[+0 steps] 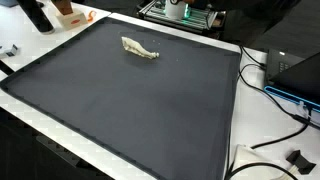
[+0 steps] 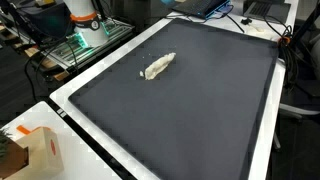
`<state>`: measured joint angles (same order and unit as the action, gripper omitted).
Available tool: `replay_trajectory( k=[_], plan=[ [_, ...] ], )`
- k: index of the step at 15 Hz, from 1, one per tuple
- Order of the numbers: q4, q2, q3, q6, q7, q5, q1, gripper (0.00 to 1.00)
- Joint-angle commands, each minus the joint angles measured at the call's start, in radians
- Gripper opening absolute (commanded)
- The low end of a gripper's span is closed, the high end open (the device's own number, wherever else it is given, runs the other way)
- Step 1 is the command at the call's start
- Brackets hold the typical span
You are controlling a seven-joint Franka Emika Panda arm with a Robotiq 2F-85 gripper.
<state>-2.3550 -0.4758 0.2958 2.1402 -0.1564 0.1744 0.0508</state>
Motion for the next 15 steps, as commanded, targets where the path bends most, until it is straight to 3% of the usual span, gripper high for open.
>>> replay_trajectory(
  k=[1, 9, 10, 11, 15],
  plan=[
    [0.002, 0.004, -0.023, -0.004, -0.012, 0.015, 0.027, 1.0],
    [-0.003, 0.001, -0.028, 0.001, -0.009, 0.012, 0.032, 1.0],
    [-0.002, 0.001, -0.029, 0.001, -0.011, 0.014, 0.033, 0.75],
    [-0.004, 0.0, -0.029, 0.001, -0.012, 0.015, 0.036, 0.73],
    [0.002, 0.003, -0.03, -0.006, -0.013, 0.013, 0.04, 0.42]
  ],
)
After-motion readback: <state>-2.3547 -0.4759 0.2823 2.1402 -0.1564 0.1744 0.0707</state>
